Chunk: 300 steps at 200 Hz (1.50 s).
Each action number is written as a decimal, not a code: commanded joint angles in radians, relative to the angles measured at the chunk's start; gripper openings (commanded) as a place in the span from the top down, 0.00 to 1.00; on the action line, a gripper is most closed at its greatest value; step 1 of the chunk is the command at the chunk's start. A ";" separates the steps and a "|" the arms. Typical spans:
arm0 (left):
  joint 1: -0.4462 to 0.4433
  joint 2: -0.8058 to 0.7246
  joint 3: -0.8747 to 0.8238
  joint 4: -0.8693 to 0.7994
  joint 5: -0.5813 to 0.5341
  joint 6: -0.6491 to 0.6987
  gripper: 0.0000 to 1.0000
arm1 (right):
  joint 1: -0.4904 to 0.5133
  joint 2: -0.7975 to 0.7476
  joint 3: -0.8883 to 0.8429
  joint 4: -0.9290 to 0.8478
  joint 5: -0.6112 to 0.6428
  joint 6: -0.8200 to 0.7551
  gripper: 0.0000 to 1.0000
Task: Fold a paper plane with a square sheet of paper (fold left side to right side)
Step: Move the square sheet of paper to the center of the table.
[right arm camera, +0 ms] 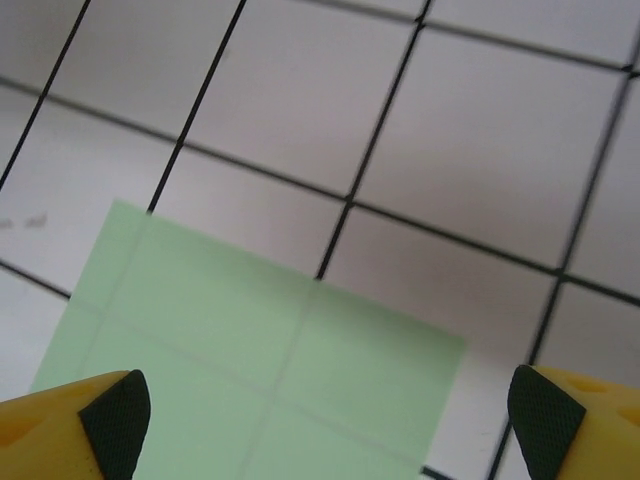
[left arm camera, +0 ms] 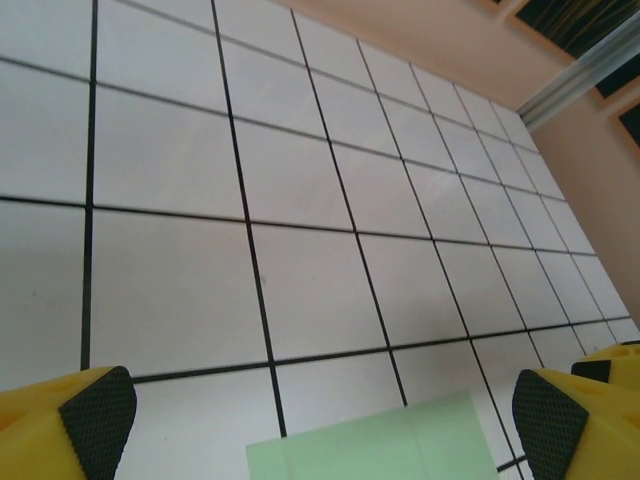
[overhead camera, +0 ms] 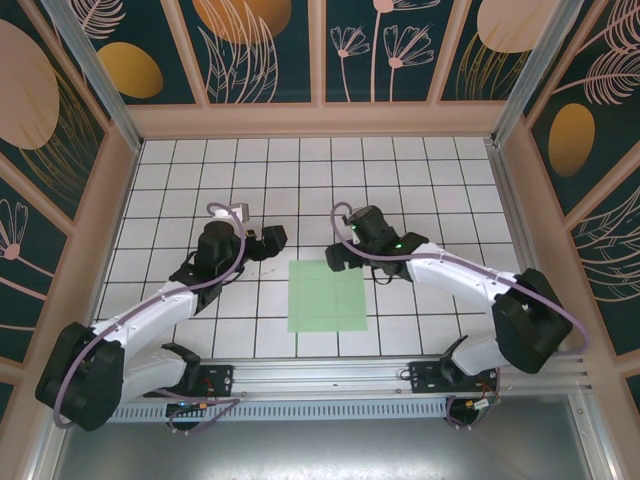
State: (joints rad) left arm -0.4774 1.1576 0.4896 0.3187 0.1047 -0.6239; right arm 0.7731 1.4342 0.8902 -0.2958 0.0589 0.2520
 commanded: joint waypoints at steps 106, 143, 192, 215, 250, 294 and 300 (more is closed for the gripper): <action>-0.003 0.016 -0.029 0.029 -0.067 -0.025 0.01 | 0.188 0.338 0.123 -0.102 0.030 0.049 0.25; -0.004 0.011 -0.022 0.001 -0.100 -0.008 0.02 | 0.169 0.380 0.122 -0.076 0.058 0.062 0.26; -0.004 0.002 -0.019 -0.015 -0.126 -0.012 0.02 | 0.073 0.418 0.140 0.007 0.053 0.057 0.26; -0.004 0.010 -0.013 -0.016 -0.120 -0.011 0.02 | 0.011 0.449 0.163 0.052 0.027 0.034 0.27; -0.004 0.049 0.011 -0.012 -0.065 -0.014 0.02 | -0.055 0.502 0.232 0.088 0.001 -0.003 0.27; -0.004 0.131 0.057 -0.009 0.102 -0.033 0.11 | -0.073 0.433 0.268 0.093 -0.040 -0.045 0.27; -0.004 0.147 0.062 -0.007 0.131 -0.037 0.15 | -0.081 0.410 0.264 0.094 -0.039 -0.048 0.27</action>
State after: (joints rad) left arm -0.4774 1.2610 0.5049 0.3149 0.1028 -0.6502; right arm 0.7097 1.9030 1.1416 -0.2054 0.0509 0.2413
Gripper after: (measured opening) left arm 0.905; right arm 0.728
